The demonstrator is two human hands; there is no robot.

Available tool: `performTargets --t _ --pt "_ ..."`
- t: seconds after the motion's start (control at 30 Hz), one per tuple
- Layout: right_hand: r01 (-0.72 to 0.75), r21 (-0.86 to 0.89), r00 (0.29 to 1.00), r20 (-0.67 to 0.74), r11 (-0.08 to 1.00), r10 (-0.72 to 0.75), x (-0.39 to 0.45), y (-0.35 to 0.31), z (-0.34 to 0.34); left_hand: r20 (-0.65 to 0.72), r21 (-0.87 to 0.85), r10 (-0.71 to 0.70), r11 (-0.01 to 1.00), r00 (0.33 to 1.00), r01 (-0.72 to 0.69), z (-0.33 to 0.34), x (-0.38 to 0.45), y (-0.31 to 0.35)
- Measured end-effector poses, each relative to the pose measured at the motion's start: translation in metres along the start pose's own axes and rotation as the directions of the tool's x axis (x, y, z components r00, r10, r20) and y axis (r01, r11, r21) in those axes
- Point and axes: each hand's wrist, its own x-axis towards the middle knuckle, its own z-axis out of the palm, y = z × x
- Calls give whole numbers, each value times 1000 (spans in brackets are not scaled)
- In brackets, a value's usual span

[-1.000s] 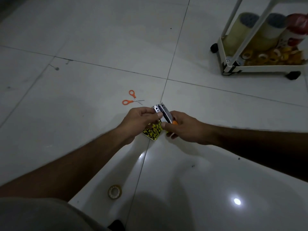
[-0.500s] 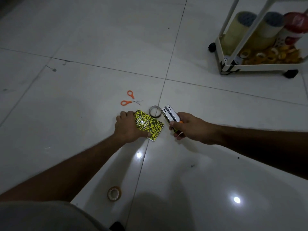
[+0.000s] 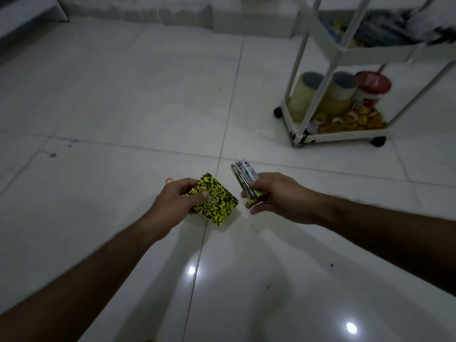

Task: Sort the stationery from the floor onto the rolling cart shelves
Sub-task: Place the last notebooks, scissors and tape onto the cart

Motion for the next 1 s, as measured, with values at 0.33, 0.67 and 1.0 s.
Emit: performTargets --t 0.33,0.67,1.0 --pt "281 44 916 -311 959 -254 -42 -95 -50 84 -92 254 965 963 -247 48 29 156" --pt "505 -325 632 -492 800 -599 -116 -207 -134 176 -157 480 875 859 -457 110 56 317" --pt "343 -463 592 -569 818 -570 -211 -312 -211 206 -122 482 876 852 -466 136 24 444"
